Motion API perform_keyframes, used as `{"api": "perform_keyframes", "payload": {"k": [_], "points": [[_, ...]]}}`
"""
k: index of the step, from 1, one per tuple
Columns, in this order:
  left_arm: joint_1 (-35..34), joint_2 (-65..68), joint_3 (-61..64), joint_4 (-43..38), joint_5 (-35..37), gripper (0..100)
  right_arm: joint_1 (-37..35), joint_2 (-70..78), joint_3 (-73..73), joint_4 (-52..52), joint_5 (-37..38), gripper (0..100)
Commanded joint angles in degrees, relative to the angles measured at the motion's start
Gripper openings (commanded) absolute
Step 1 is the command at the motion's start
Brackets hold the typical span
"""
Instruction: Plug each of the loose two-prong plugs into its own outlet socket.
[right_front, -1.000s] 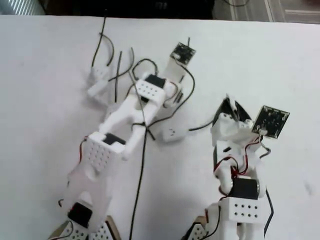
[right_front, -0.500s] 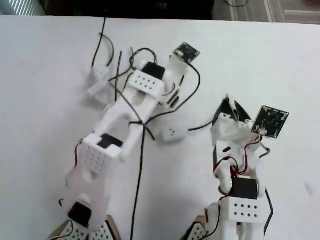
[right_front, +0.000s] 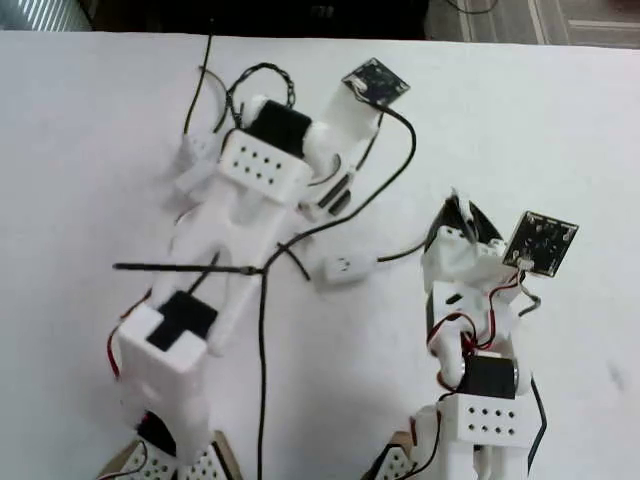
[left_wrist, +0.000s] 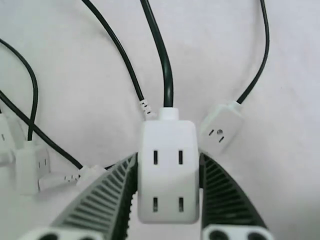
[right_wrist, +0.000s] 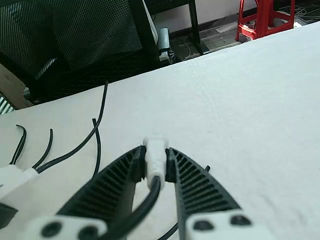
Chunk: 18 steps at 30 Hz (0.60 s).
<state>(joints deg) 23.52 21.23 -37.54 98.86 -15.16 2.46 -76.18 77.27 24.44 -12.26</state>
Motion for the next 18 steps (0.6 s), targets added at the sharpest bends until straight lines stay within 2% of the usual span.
{"api": "perform_keyframes", "payload": {"k": [1, 7, 13, 18], "points": [[0.75, -6.64, -0.18, 2.73, -0.35, 2, 0.13, 0.40, -2.90, -0.84, 0.00, 1.7], [1.19, -18.24, 19.25, -3.96, -0.09, 2, 0.13, 0.40, -2.90, -0.84, 0.00, 1.7], [-0.57, -35.38, 47.56, -19.16, -0.44, 2, 0.04, 0.40, -2.81, -0.84, 0.00, 1.7], [-2.42, -41.54, 66.99, -30.95, -0.44, 2, -1.98, 0.40, -2.29, -0.84, 0.00, 1.7]]}}
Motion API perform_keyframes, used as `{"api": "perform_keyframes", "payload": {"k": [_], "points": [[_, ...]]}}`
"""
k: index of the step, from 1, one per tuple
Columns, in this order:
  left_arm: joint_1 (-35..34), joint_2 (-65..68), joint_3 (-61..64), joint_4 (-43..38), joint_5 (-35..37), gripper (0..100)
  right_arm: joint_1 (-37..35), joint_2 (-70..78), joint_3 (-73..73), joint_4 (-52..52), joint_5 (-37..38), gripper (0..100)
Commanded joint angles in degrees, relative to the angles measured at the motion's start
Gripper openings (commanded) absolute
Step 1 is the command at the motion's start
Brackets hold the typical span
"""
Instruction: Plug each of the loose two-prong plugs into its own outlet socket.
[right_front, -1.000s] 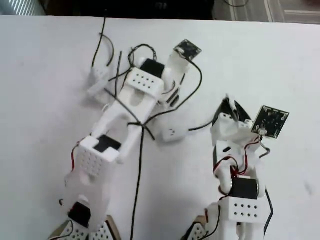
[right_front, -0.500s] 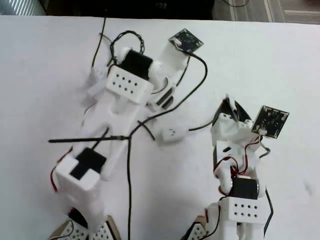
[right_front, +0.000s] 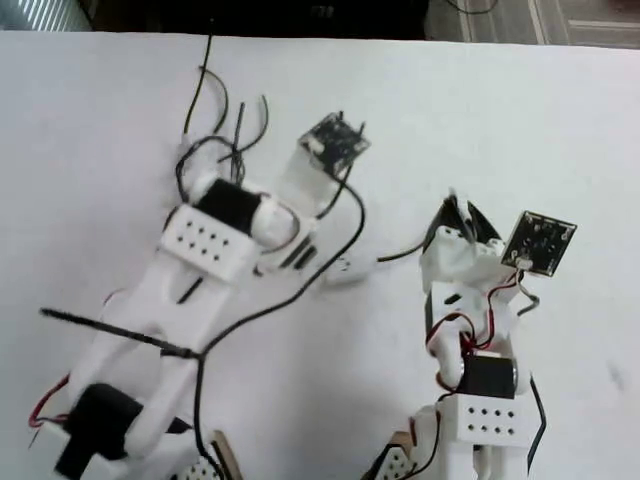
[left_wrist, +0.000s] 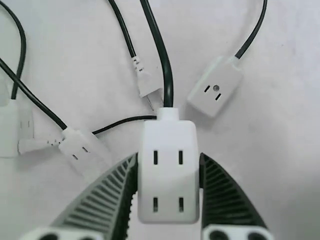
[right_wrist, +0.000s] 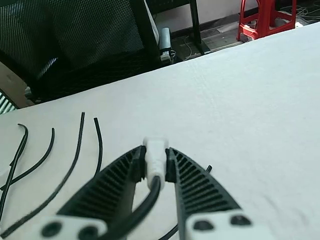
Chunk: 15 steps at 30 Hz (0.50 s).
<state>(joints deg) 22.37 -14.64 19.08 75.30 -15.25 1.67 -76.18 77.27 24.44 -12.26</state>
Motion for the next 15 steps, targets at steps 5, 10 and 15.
{"api": "perform_keyframes", "payload": {"k": [5, 10, 15], "points": [[-1.27, -9.01, 24.97, -18.37, -0.35, 2, -1.36, 0.40, -2.29, -0.84, 0.00, 1.7], [-1.27, -12.09, 35.52, -26.37, -4.66, 2, -1.45, 0.40, -2.20, -0.84, 0.09, 1.7], [-1.63, -12.79, 41.41, -29.71, -7.47, 10, -1.80, 0.40, -1.85, -0.84, 0.09, 1.7]]}}
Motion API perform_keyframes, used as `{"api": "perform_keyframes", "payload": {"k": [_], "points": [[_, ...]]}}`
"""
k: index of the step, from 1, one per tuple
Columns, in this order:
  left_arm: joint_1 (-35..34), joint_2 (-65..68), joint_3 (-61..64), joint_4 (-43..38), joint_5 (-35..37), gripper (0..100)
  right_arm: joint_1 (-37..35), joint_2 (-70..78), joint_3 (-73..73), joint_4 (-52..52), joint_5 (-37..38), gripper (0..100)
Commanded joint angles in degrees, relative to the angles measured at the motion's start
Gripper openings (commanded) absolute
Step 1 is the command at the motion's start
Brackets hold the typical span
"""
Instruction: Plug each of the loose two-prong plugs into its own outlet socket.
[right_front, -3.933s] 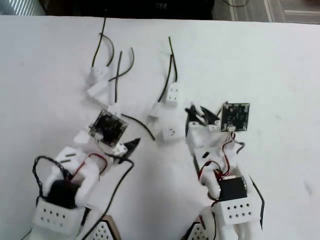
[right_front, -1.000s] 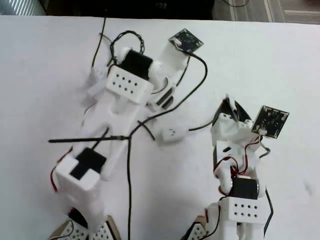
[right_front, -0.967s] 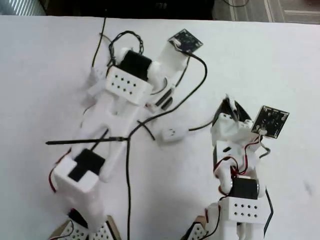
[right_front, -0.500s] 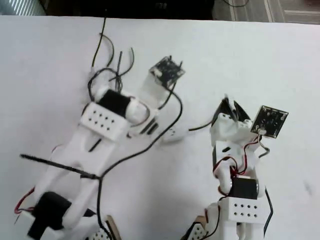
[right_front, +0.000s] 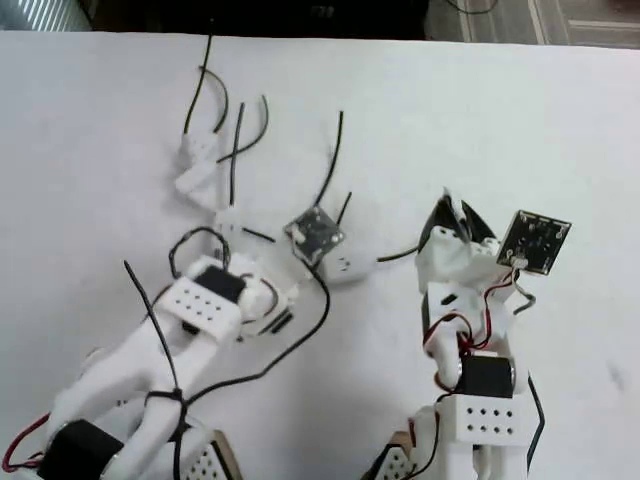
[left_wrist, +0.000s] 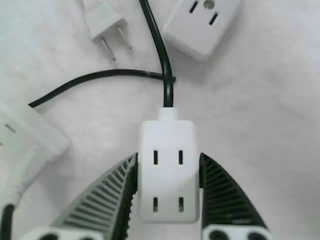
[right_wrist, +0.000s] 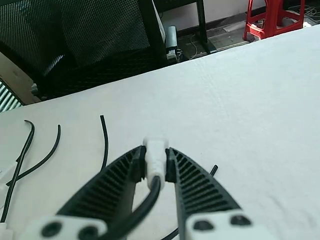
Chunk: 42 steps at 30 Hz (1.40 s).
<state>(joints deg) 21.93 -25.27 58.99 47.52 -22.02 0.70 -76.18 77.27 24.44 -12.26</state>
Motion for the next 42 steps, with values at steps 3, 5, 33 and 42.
{"api": "perform_keyframes", "payload": {"k": [3, 5, 33, 42], "points": [[-4.53, -2.51, 1.58, -1.76, 3.87, 24, -3.21, 0.40, -1.58, -0.84, 2.81, 1.7], [-6.73, -2.59, 1.49, -1.67, 5.27, 33, -4.62, 0.40, -0.88, -0.84, 4.84, 1.7], [-45.76, -56.31, 11.69, 20.57, 11.96, 36, -40.22, 17.45, -19.16, 28.00, 15.56, 1.7], [-50.95, -58.68, 18.37, 15.21, 12.13, 36, -51.21, 29.32, -22.42, 26.07, 22.77, 1.7]]}}
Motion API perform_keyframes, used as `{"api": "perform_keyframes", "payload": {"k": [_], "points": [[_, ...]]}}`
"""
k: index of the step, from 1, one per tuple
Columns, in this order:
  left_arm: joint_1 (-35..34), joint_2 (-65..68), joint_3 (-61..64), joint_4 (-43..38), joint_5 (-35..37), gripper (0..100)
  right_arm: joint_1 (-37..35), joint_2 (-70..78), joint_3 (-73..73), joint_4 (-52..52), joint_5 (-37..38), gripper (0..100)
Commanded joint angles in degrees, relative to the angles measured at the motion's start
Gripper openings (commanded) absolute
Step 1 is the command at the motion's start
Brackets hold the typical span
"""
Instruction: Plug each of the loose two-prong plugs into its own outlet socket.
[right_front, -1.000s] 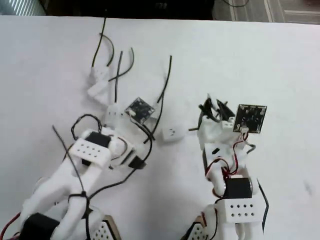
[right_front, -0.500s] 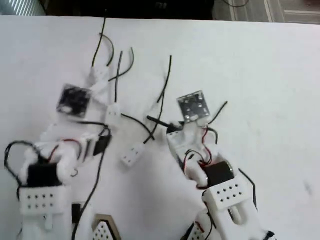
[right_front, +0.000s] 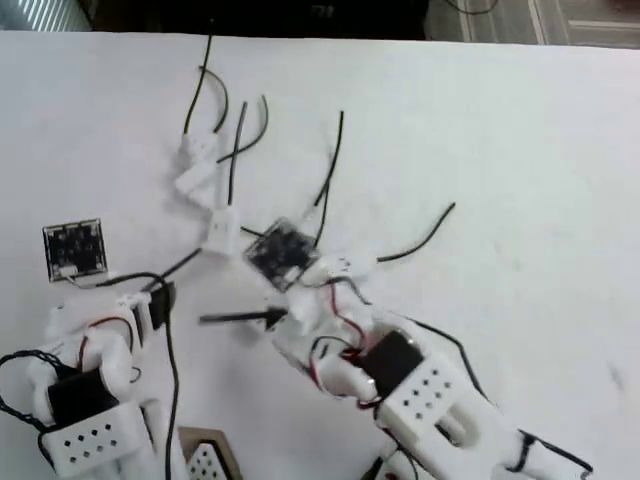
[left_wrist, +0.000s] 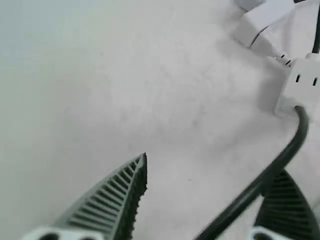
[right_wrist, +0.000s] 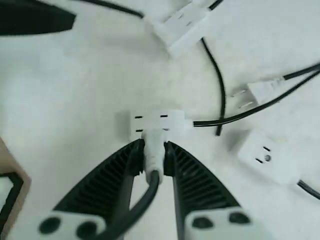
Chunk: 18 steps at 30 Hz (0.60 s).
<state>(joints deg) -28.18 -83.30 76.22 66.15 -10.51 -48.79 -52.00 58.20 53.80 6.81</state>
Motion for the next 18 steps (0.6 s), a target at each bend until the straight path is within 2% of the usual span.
{"api": "perform_keyframes", "payload": {"k": [1, 11, 18], "points": [[-0.84, -0.75, 1.49, -3.87, 0.62, 36, -1.71, 7.43, -4.04, -4.79, 3.78, 1.7], [-0.84, -0.75, 1.93, -3.60, 0.35, 36, -2.77, 25.19, -14.07, -6.29, 3.08, 1.7], [-0.84, -0.75, 2.02, -3.52, 0.35, 36, -4.70, 32.04, -15.38, -9.63, 3.52, 1.7]]}}
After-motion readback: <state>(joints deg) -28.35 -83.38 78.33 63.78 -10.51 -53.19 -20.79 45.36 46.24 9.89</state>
